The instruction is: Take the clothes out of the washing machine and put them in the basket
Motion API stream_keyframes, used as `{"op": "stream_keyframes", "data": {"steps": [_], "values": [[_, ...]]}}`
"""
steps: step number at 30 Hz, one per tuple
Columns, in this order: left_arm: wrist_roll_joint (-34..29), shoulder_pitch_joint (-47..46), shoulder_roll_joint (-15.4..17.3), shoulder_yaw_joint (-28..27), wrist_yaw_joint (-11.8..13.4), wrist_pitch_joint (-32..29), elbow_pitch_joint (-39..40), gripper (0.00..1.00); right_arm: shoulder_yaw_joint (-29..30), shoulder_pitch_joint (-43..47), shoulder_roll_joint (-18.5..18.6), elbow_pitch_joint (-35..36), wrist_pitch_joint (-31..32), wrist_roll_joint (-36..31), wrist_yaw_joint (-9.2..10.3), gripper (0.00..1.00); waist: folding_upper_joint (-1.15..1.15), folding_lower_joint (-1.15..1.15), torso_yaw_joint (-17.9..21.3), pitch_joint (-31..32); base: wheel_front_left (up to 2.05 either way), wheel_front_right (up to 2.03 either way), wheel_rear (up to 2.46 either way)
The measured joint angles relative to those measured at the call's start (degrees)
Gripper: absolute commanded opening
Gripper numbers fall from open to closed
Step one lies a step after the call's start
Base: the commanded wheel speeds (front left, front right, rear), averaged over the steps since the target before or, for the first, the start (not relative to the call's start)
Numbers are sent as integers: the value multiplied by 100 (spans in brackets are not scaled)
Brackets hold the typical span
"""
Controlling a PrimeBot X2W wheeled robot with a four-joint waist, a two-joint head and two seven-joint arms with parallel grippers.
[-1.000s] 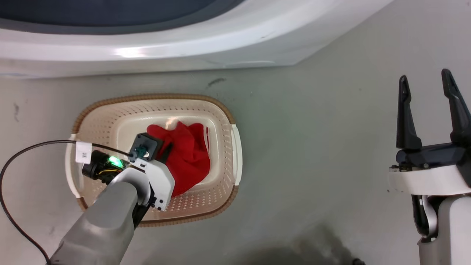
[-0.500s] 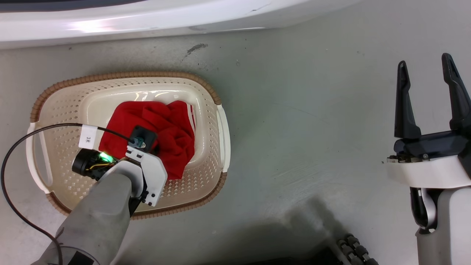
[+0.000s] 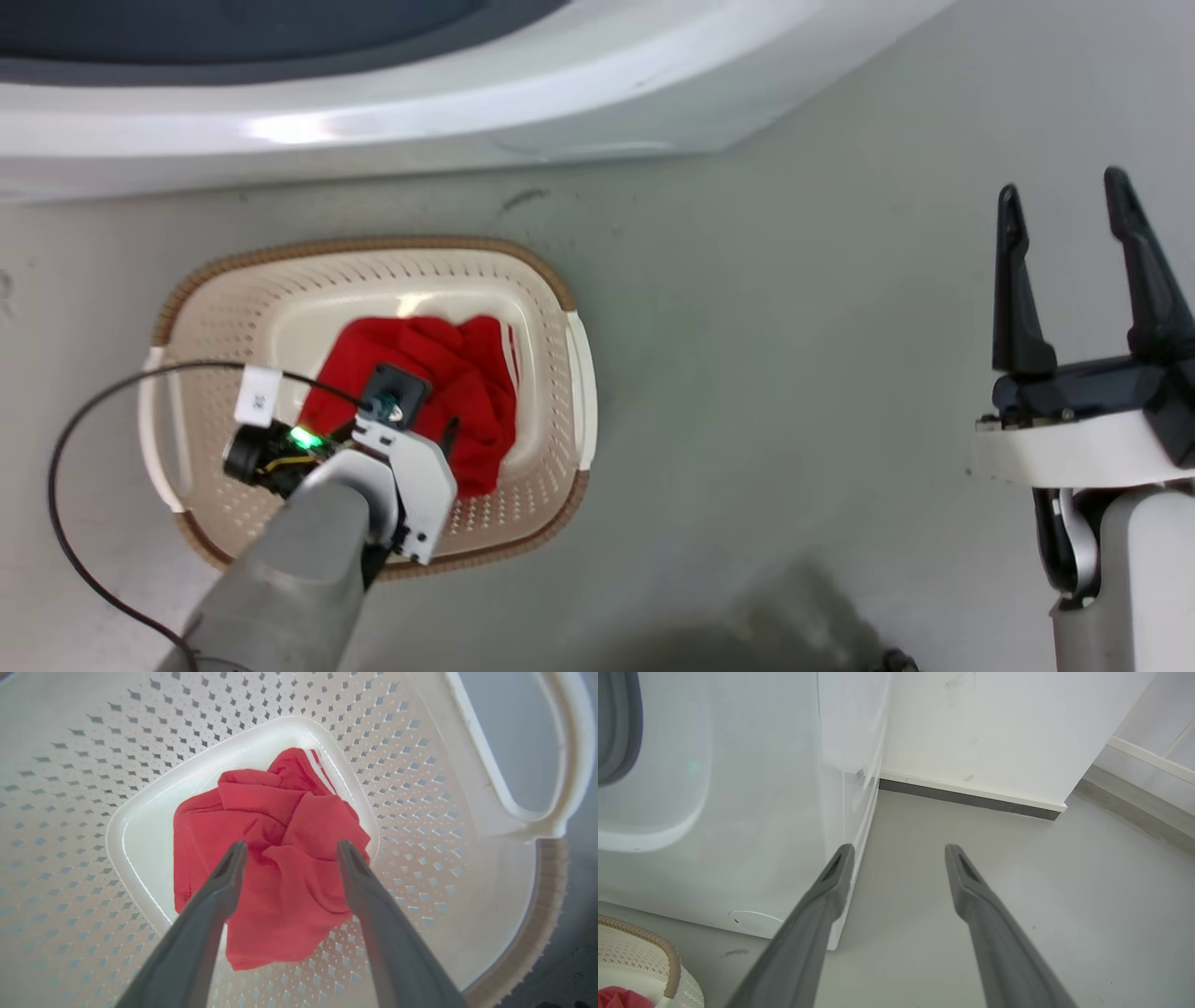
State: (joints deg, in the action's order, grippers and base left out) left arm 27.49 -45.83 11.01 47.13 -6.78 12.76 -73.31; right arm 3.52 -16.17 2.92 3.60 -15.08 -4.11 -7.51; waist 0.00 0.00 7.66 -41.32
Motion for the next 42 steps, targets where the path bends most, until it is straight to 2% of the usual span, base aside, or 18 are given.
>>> {"op": "stream_keyframes", "data": {"steps": [7, 14, 21, 28, 33, 35, 40, 42], "values": [[204, 422, -158, -292, 254, 213, 310, 100, -15, 330, -1, -143, 0, -100, 0, 100, 0, -1, -160, 725, 0, 0, 0], [21, 1061, 96, -846, 713, 231, 1802, 100, -12, 615, 0, -229, -1, -145, -1, 100, 0, -1, -327, 1422, 0, 0, 0], [-475, 1616, 337, -1553, 1028, 232, 3244, 100, -11, 835, 0, -272, -1, -152, 0, 100, 0, -2, -471, 1957, 0, 0, 0], [-887, 1710, 377, -2213, 1085, 231, 4241, 100, -54, 942, -1, -294, 0, -143, -1, 100, 0, -2, -505, 2240, 0, 0, 0], [-1093, 1334, 445, -2442, 1032, 232, 4265, 100, -94, 932, -1, -286, -1, -91, 0, 100, 0, -2, -409, 2206, 0, 0, 0], [-1224, 866, 474, -2530, 979, 232, 4107, 100, -118, 899, -1, -259, -1, -66, 0, 100, 0, -1, -325, 2092, 0, 0, 0], [-1321, 102, 485, -2525, 825, 227, 3522, 100, -97, 743, 1, -238, -1, 31, 0, 100, 0, -1, -208, 1860, 0, 0, 0], [-1325, -585, 572, -2546, 721, 127, 3041, 100, -131, 634, 0, -211, -1, 98, 0, 100, 0, 0, -104, 1651, 0, 0, 0]]}}
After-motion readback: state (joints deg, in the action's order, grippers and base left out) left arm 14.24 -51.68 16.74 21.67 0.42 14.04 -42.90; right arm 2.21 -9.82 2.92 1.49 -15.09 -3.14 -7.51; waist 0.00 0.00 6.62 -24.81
